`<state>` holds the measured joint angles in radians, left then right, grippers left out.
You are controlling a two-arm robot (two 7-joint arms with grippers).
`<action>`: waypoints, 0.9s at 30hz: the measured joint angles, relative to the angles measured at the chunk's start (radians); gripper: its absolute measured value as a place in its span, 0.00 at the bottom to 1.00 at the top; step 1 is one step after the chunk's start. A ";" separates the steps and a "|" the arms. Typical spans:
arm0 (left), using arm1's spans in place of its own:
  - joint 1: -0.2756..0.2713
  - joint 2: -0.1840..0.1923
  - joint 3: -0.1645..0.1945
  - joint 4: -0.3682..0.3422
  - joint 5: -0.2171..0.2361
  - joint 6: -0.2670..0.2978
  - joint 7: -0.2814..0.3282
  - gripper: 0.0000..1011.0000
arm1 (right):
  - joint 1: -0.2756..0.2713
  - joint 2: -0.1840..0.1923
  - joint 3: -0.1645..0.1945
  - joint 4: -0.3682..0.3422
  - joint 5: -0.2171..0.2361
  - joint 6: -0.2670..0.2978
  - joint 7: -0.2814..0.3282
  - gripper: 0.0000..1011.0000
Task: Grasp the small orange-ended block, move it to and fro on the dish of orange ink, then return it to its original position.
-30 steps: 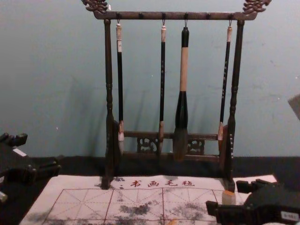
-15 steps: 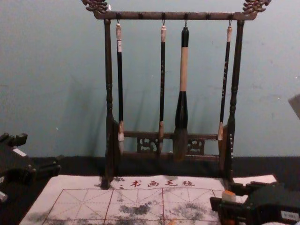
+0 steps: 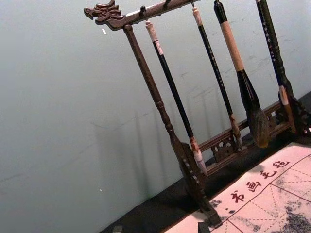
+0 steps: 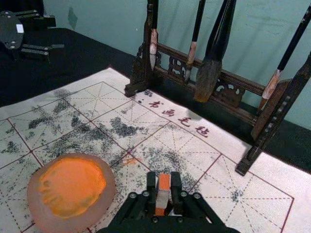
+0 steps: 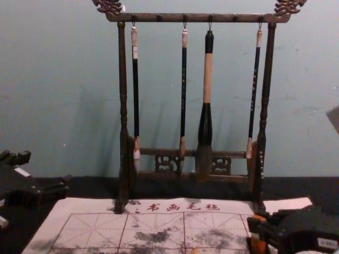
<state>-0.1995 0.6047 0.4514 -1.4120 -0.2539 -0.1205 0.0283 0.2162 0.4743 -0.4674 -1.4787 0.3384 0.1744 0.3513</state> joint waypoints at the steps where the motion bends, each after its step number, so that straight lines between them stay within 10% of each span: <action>1: 0.000 0.000 0.000 0.000 0.000 0.000 0.000 0.99 | 0.000 0.000 0.000 0.000 0.000 0.000 0.000 0.21; 27: 0.000 0.000 0.000 0.000 0.000 0.000 0.000 0.99 | -0.019 -0.018 0.038 -0.013 0.010 0.006 0.017 0.13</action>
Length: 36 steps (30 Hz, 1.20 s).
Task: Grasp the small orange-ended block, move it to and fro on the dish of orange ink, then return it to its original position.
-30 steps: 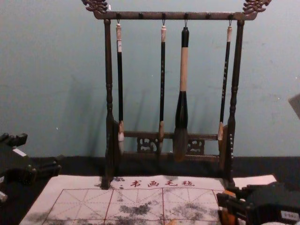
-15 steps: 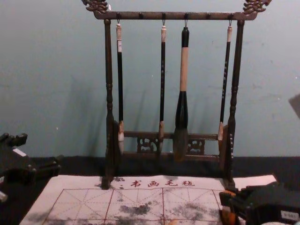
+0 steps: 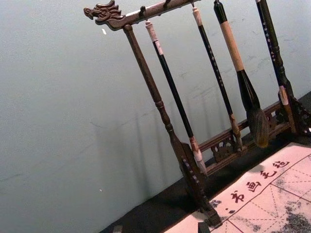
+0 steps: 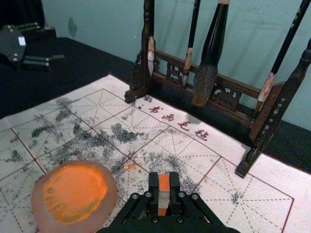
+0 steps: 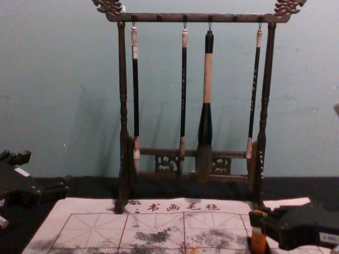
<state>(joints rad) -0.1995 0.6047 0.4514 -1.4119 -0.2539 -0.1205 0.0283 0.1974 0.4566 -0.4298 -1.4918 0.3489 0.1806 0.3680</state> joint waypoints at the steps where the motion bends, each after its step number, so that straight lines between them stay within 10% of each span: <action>1: 0.000 0.000 0.000 0.000 0.000 0.000 0.000 0.99 | -0.002 -0.001 0.004 -0.003 0.002 0.002 0.002 0.13; 22: 0.000 0.000 0.000 0.000 0.000 0.000 0.000 0.99 | -0.019 0.016 0.089 -0.077 0.093 -0.083 0.091 0.13; 36: 0.000 0.000 0.000 0.000 0.000 0.000 0.000 0.99 | 0.127 0.025 -0.042 0.044 0.120 -0.185 0.330 0.13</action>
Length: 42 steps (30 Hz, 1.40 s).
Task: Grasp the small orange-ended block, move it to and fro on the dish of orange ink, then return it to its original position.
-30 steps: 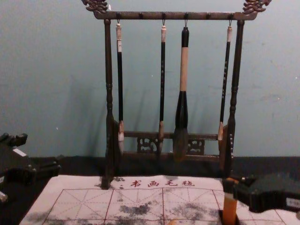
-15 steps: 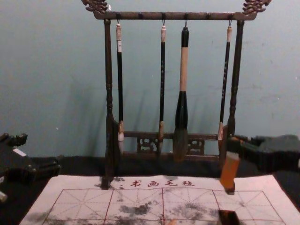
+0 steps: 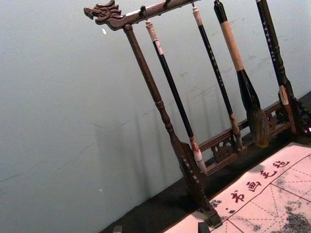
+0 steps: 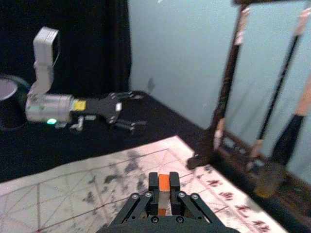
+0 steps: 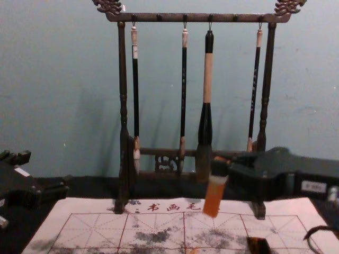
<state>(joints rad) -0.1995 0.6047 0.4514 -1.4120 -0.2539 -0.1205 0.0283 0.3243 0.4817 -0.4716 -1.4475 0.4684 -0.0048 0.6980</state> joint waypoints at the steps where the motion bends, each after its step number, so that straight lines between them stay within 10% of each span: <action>1: 0.000 0.000 0.000 0.000 0.000 0.000 0.000 0.99 | 0.008 -0.001 -0.009 0.007 -0.002 0.003 0.007 0.13; 20: 0.000 0.000 0.000 0.000 0.000 0.000 0.000 0.99 | 0.147 -0.031 -0.173 0.161 -0.062 0.042 0.081 0.13; 42: 0.000 0.000 0.000 0.000 0.000 0.000 0.000 0.99 | 0.185 -0.079 -0.196 0.234 -0.031 0.124 0.029 0.13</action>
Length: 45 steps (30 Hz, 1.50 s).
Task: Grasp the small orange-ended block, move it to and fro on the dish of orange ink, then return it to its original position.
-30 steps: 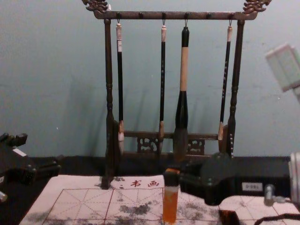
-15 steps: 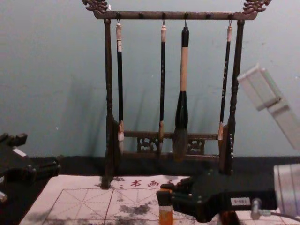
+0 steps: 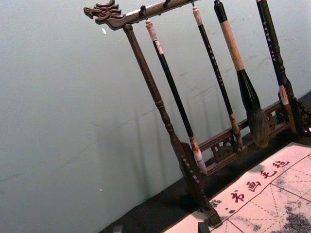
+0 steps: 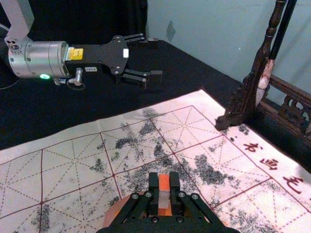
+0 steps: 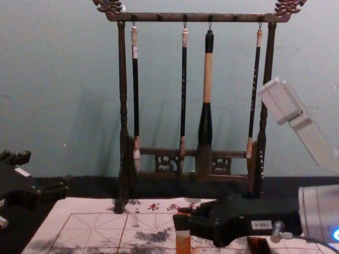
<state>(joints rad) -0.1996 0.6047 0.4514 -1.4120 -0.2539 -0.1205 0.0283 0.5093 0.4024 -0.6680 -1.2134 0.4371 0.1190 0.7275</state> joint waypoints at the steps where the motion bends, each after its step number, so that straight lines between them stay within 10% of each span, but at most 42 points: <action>1: 0.000 0.000 0.000 0.000 0.000 0.000 0.000 0.99 | 0.000 -0.001 -0.001 0.000 0.002 0.001 -0.001 0.13; 45: 0.000 0.000 0.000 0.000 0.000 0.000 0.000 0.99 | -0.009 0.015 -0.012 -0.012 -0.002 0.000 -0.016 0.13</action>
<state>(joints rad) -0.1995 0.6047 0.4514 -1.4120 -0.2540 -0.1205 0.0283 0.5003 0.4175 -0.6797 -1.2257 0.4350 0.1190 0.7113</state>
